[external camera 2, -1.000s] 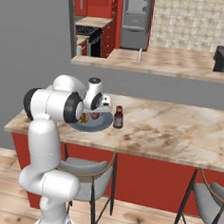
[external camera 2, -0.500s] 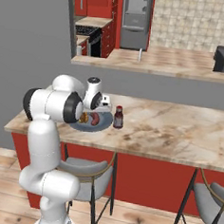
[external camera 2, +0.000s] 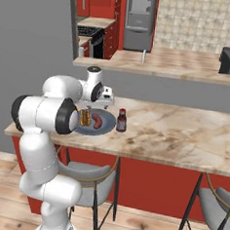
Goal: Move the hot dog bun to the plate on the dining table and place the condiment next to that plate. Then navigate to the fridge and take the sausage and place it on the plate as well.
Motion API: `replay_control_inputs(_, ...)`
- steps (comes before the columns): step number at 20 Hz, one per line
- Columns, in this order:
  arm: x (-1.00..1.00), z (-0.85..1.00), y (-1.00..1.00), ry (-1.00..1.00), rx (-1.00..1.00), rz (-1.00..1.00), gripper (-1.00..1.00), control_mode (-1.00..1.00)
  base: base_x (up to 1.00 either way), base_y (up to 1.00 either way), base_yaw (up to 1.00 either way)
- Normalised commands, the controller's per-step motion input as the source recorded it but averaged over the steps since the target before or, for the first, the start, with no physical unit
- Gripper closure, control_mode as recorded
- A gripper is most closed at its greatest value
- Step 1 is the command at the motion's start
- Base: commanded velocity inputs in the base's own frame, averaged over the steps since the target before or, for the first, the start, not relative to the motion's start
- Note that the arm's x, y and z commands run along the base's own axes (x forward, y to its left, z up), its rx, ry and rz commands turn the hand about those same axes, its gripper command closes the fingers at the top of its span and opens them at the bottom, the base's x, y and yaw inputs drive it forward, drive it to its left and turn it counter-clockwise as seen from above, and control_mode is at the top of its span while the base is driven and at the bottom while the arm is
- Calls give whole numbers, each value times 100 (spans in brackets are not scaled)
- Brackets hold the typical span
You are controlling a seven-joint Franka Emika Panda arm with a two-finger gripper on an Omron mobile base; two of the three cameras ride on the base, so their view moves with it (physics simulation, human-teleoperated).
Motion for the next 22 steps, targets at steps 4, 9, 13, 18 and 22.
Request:
replay_control_inputs(4,-75,79,1,-3,0,0,-100,-100,0,0,0)
replay_control_inputs(9,-94,89,0,-5,0,-1,-100,-100,0,0,0)
replay_control_inputs(13,-100,94,0,-5,0,-2,-100,-100,0,0,0)
replay_control_inputs(18,-100,91,0,-8,0,-1,-100,-100,0,0,0)
replay_control_inputs(22,-100,78,0,-9,0,0,-100,-100,0,0,0)
